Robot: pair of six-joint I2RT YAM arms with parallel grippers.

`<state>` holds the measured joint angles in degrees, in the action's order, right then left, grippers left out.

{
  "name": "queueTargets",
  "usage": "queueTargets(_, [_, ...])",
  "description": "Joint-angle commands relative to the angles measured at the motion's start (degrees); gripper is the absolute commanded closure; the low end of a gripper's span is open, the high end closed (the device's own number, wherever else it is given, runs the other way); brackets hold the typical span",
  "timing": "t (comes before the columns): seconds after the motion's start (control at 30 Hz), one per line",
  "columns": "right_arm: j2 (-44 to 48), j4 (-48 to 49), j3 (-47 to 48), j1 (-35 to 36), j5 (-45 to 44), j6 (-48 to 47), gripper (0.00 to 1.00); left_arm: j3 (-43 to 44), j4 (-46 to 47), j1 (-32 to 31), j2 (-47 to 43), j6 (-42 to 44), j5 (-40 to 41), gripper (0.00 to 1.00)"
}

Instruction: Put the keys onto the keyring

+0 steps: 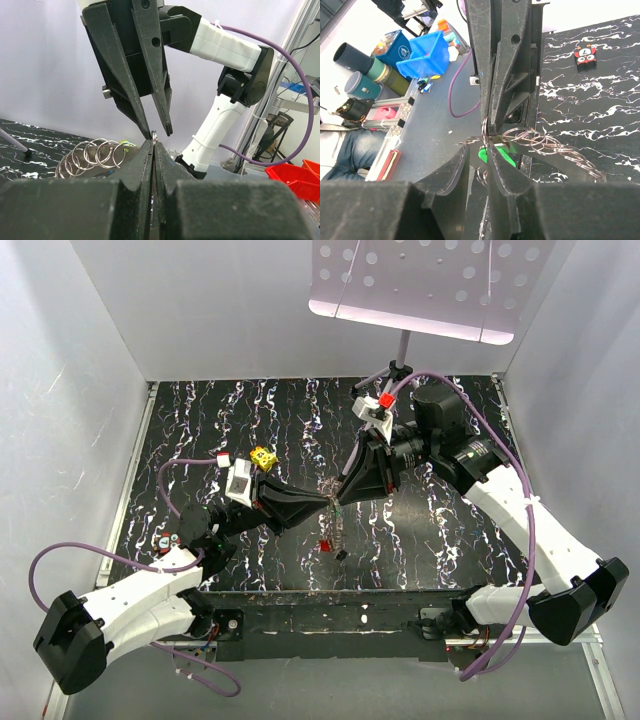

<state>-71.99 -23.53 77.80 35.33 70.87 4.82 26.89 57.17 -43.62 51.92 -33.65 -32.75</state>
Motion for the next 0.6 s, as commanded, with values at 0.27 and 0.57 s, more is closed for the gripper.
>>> queueTargets(0.27, [0.53, 1.91, -0.81, 0.88, -0.82, 0.63, 0.98, 0.18, 1.72, 0.11, -1.65, -0.01, 2.52, 1.00])
queueTargets(0.57, [0.71, 1.02, -2.56, 1.05, -3.20, 0.80, 0.99, -0.18, 3.04, 0.02, -2.88, -0.36, 5.06, 1.00])
